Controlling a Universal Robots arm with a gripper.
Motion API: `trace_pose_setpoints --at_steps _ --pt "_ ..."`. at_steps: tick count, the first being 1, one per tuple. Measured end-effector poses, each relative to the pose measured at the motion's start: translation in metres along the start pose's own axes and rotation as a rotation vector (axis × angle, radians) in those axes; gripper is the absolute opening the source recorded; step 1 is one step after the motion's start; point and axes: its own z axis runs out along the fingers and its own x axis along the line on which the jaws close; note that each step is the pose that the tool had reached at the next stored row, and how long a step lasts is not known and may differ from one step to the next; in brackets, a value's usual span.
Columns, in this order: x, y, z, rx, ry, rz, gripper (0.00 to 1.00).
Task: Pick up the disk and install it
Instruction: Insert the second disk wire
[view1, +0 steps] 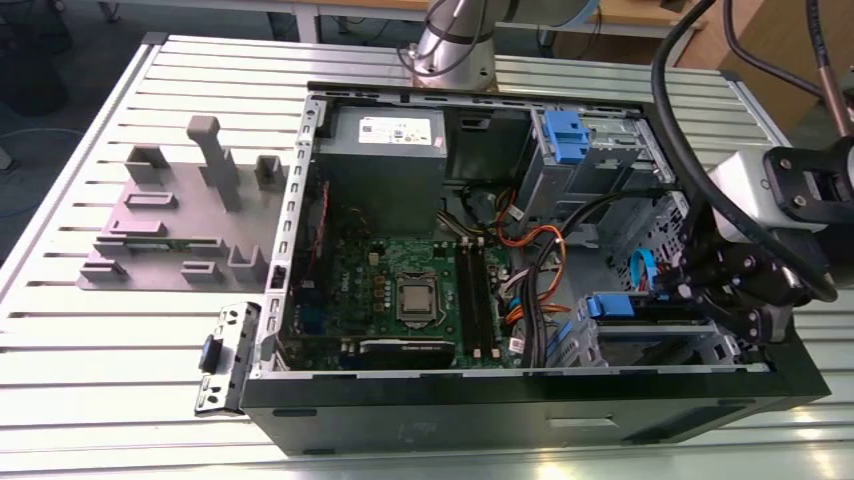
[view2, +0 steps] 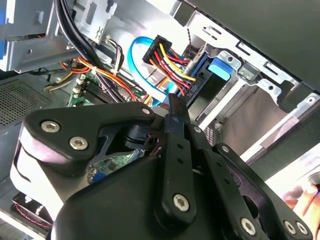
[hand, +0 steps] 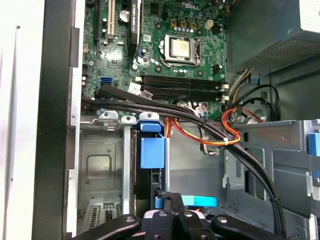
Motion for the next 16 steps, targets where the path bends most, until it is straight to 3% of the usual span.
trace_pose_setpoints --at_steps 2,3,11,16 --pt "0.0001 -0.0003 0.0005 -0.0002 0.0097 0.001 0.10" --pt "0.0002 -0.0005 0.0008 -0.0007 0.0115 0.001 0.10" --pt "0.0021 -0.0028 0.0079 -0.0087 0.0121 0.003 0.10" --pt "0.0012 -0.0036 0.0052 -0.0089 0.0091 0.003 0.10"
